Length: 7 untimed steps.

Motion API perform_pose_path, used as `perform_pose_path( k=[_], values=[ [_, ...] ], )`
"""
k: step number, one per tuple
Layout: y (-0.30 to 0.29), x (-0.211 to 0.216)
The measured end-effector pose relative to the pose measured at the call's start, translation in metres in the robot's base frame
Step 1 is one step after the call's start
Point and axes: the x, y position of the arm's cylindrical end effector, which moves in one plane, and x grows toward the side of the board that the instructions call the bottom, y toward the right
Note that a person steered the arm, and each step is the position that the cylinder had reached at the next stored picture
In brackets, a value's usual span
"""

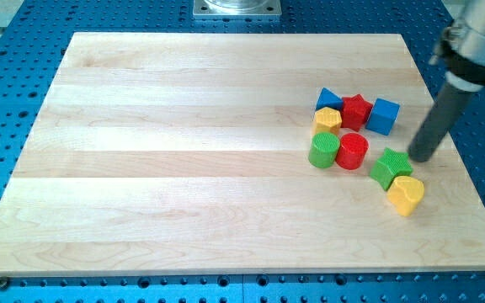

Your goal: Move the red star above the green circle

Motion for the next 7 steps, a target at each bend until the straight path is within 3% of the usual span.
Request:
perform_pose_path(
  k=[1, 2, 3, 4, 5, 6, 7],
  values=[
    [-0.054, 0.022],
    [-0.057, 0.044],
    [-0.055, 0.024],
    [-0.005, 0.014],
    [0.040, -0.022],
    [0.021, -0.073],
    [-0.044, -0.069]
  ],
)
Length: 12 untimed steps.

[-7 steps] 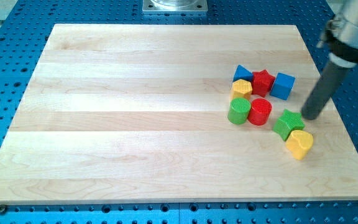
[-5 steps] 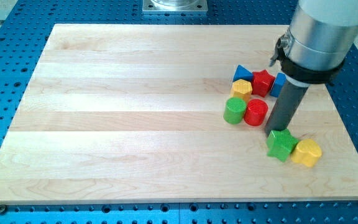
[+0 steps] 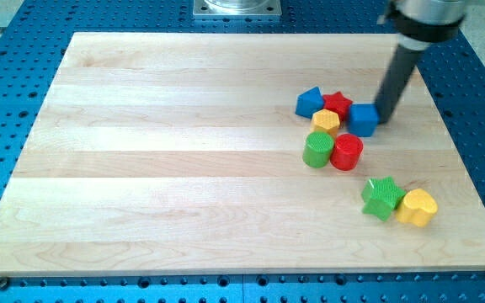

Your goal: Move the red star above the green circle

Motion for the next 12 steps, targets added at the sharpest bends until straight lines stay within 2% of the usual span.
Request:
perform_pose_path(
  k=[1, 2, 3, 4, 5, 6, 7, 8, 9, 11, 12],
  values=[
    [-0.035, 0.004],
    [-0.017, -0.047],
    [-0.058, -0.060],
    [-0.086, -0.023],
    [-0.086, 0.037],
    [-0.085, 0.064],
    [-0.085, 0.060],
    [-0.092, 0.027],
    [-0.044, 0.026],
    [-0.049, 0.085],
    [-0.049, 0.065]
  ],
)
